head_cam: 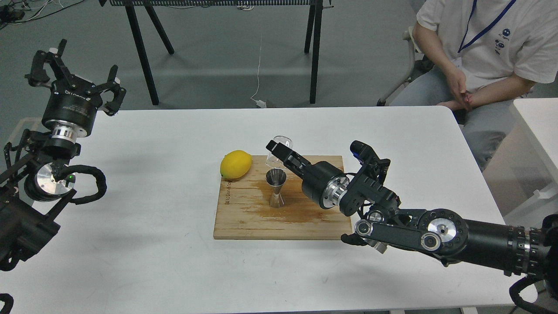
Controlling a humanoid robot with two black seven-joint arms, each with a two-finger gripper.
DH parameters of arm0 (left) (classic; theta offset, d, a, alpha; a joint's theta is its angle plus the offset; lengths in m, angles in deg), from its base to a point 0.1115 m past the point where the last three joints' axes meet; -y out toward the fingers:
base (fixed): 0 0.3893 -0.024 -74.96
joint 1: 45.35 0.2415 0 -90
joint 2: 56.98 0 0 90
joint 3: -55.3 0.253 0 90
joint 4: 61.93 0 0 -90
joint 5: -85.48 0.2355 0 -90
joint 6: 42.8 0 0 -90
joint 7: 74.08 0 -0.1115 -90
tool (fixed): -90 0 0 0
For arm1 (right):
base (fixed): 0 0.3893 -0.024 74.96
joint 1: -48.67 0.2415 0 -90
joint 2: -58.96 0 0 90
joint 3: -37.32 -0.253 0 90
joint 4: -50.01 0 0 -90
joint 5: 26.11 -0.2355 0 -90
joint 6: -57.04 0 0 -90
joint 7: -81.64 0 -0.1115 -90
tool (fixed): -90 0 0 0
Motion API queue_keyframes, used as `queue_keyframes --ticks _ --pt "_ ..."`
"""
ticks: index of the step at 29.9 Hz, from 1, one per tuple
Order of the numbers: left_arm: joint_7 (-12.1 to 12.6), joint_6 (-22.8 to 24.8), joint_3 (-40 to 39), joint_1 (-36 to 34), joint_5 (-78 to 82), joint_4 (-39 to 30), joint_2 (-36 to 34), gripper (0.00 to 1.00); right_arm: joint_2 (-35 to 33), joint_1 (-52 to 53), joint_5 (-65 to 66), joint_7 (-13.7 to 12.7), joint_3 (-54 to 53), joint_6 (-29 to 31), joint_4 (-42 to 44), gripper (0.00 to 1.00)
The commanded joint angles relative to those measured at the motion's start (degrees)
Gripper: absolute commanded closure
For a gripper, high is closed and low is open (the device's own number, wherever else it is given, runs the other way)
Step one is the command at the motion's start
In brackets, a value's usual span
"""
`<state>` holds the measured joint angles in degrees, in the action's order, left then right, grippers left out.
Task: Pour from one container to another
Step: 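Tilt the glass cup with the right gripper to pour into the jigger, then bring the glass cup back upright and return it with the right gripper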
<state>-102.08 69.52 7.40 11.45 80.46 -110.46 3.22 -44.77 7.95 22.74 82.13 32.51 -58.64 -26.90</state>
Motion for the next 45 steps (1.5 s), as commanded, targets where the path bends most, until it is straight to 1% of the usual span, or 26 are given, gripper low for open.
queue_keyframes --ticks 1,5,8,14,19,21,23,26,29,34,36,40,45 --pt "0.0 0.0 0.0 0.3 0.0 -0.1 0.0 0.00 -0.9 -0.3 -0.8 0.1 -0.5 -0.1 -0.1 0.69" --pt "0.0 0.0 0.0 0.3 0.0 0.0 0.0 0.00 -1.9 -0.9 -1.2 0.1 -1.7 -0.1 -0.3 0.68" --pt "0.0 0.0 0.0 0.3 0.0 0.0 -0.1 0.00 -3.2 -2.5 -4.6 0.1 -4.1 0.0 -1.0 0.68" --pt "0.0 0.1 -0.3 0.3 0.0 0.0 -0.5 0.00 -5.4 -9.5 -15.6 -0.7 -17.2 1.8 -4.7 0.68" --pt "0.0 0.6 -0.3 0.3 0.0 -0.1 -0.5 0.00 -7.7 -15.8 -26.2 -0.8 -28.3 4.8 -8.0 0.68" --pt "0.0 0.6 -0.3 0.3 0.0 -0.1 -0.5 0.00 -8.2 -19.2 -31.2 -0.8 -33.2 7.0 -8.7 0.67" --pt "0.0 0.6 -0.3 0.3 0.0 -0.1 -0.6 0.00 -8.4 -23.5 -34.5 -0.6 -39.2 11.5 -9.6 0.67" --pt "0.0 0.7 -0.3 0.3 0.0 -0.1 -0.8 0.00 -7.7 -30.8 -41.4 -1.0 -49.2 19.1 -9.1 0.67" --pt "0.0 1.0 -0.3 0.3 -0.1 -0.1 -0.8 0.00 -7.7 -35.5 -49.6 -2.0 -54.7 23.4 -8.8 0.67" --pt "0.0 1.2 -0.3 0.4 -0.1 -0.1 -0.5 0.00 -7.7 -40.8 -54.8 -2.0 -59.9 27.2 -5.3 0.67" --pt "0.0 1.2 -0.3 0.3 -0.1 -0.1 -0.5 0.00 -7.6 -42.6 -58.8 -2.1 -61.8 29.1 -3.2 0.67" --pt "0.0 1.2 -0.3 0.2 -0.1 -0.1 -0.6 0.00 -6.5 -43.2 -71.2 -2.1 -63.0 30.5 4.2 0.67" --pt "0.0 1.4 -0.3 0.3 0.0 -0.1 -0.9 0.00 -3.8 -43.1 -73.8 -2.3 -63.1 36.5 14.9 0.67"
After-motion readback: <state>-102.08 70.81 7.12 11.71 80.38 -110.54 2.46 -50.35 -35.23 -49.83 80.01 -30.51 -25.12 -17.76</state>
